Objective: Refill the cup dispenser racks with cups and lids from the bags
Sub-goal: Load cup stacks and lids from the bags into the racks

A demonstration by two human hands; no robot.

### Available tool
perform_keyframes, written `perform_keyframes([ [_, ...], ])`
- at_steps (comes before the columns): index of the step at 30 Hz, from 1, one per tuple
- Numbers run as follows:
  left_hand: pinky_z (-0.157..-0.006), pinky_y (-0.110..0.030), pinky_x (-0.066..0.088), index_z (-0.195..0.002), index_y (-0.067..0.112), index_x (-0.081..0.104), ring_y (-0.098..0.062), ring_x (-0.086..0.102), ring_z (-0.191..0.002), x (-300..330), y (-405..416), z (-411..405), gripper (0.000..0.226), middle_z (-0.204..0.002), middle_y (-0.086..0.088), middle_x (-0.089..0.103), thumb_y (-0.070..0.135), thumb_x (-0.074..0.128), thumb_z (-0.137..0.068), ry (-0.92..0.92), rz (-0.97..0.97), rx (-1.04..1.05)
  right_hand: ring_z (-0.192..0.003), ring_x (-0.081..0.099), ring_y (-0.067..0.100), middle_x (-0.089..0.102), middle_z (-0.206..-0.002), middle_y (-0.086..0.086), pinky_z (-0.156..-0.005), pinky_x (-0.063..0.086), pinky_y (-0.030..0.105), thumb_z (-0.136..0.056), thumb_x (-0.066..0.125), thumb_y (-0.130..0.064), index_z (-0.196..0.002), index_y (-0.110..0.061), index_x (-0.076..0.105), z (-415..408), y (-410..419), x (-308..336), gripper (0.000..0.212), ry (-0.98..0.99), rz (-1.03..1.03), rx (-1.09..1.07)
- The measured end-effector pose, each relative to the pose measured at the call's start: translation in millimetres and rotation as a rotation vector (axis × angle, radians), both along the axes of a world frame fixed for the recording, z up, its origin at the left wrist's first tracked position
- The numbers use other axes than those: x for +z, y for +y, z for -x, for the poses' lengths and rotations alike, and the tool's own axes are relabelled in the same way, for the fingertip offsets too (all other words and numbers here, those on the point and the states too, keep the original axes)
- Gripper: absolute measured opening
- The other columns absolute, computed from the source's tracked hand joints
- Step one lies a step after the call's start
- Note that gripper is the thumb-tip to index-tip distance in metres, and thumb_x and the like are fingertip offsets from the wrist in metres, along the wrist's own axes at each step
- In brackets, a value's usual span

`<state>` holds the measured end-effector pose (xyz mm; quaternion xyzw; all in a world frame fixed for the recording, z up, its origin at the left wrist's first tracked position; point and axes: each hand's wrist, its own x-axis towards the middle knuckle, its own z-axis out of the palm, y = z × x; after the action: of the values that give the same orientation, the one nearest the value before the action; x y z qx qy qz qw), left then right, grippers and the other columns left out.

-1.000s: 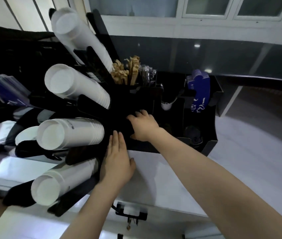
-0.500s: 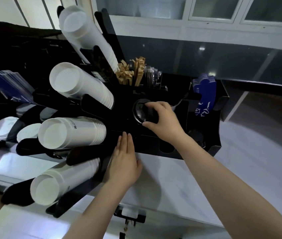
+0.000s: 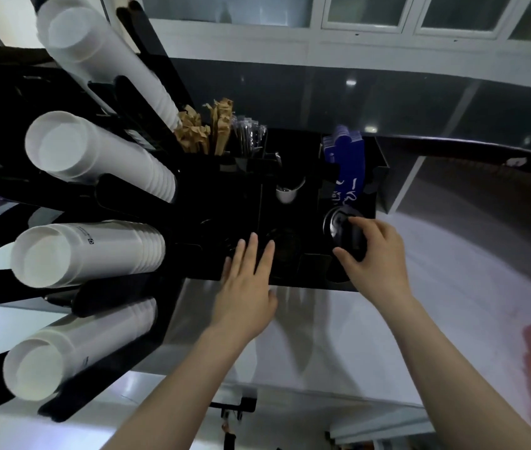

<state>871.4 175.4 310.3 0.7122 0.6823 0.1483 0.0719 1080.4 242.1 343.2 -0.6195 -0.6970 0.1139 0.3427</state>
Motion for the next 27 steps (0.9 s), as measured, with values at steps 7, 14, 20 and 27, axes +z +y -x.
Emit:
perform_keyframes([
  [7, -0.116, -0.036, -0.008, -0.152, 0.024, -0.005, -0.019, -0.015, -0.146, -1, 4, 6, 0.082, -0.160, -0.002, -0.015, 0.023, 0.050, -0.092, -0.097, -0.040, 0.070, -0.127, 0.036, 0.028, 0.050, -0.130, 0.004, -0.107, 0.024, 0.046, -0.084, 0.065, -0.041, -0.135, -0.027, 0.047, 5, 2, -6, 0.056, -0.303, 0.060, -0.050],
  [14, -0.117, -0.047, -0.004, -0.152, 0.013, 0.002, -0.022, -0.010, -0.147, 1, 32, 43, 0.086, -0.161, -0.007, -0.003, 0.014, 0.055, -0.085, -0.026, 0.054, 0.292, -0.137, 0.022, 0.033, 0.037, -0.144, 0.009, -0.113, 0.012, 0.056, -0.086, 0.064, -0.032, -0.137, -0.026, 0.044, 0, 8, -15, 0.056, -0.419, 0.127, -0.062],
  [20, -0.113, -0.059, -0.005, -0.152, 0.016, 0.005, -0.029, -0.009, -0.146, -2, 40, 38, 0.085, -0.161, -0.007, 0.003, 0.024, 0.058, -0.086, 0.214, 0.057, 0.407, -0.142, 0.013, 0.033, 0.036, -0.148, -0.002, -0.109, 0.004, 0.067, -0.088, 0.061, -0.036, -0.139, -0.032, 0.039, 1, 13, -31, 0.056, -0.584, 0.192, -0.027],
  [27, -0.111, -0.063, -0.003, -0.151, 0.017, 0.011, -0.030, -0.002, -0.146, -1, 46, 44, 0.078, -0.160, -0.006, 0.012, 0.026, 0.053, -0.086, 0.277, 0.113, 0.398, -0.145, 0.000, 0.036, 0.031, -0.154, 0.000, -0.094, -0.030, 0.067, -0.087, 0.061, -0.036, -0.145, -0.036, 0.037, 4, 6, -38, 0.062, -0.783, 0.140, -0.015],
])
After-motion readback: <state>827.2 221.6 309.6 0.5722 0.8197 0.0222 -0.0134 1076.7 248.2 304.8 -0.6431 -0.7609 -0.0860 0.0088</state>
